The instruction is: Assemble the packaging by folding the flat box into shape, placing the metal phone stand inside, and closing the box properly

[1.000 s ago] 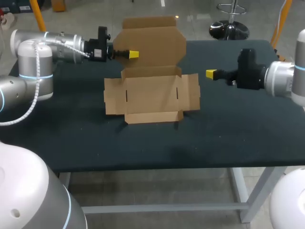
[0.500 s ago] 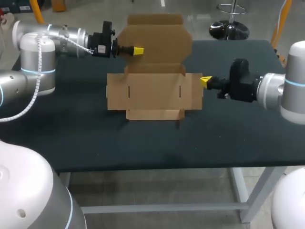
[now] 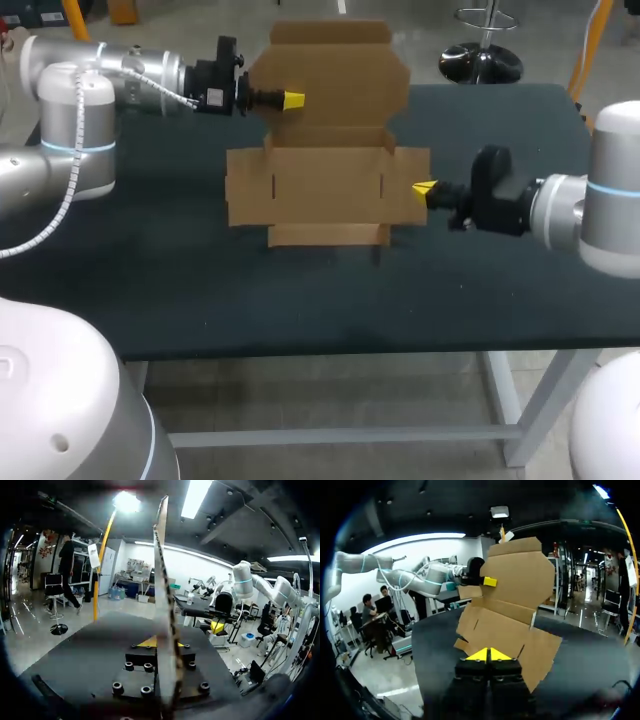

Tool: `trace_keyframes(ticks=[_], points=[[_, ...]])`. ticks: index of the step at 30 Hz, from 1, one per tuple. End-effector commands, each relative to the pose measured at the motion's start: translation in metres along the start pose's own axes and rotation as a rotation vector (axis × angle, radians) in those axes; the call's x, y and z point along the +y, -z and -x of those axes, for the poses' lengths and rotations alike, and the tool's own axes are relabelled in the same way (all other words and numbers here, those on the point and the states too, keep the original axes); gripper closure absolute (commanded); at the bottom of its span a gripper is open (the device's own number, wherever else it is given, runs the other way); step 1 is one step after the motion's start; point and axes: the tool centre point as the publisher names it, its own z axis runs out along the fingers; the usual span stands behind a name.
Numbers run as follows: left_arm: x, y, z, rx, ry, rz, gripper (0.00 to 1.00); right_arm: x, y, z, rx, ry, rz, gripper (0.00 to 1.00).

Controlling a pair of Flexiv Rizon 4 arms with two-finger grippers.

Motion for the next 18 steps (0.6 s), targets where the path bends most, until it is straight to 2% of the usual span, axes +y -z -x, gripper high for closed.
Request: trace_keyframes(ticks=[1, 18], points=[[-0.006, 0.001, -0.012, -0.028, -0.008, 0.001, 1.00, -0.005, 0.002, -0.004, 0.000, 0.010, 0.005, 1.00], [-0.027, -0.003, -0.040, -0.054, -0.027, -0.030, 1.00, -0.019, 0.008, -0.018, -0.018, 0.057, -0.013, 1.00]])
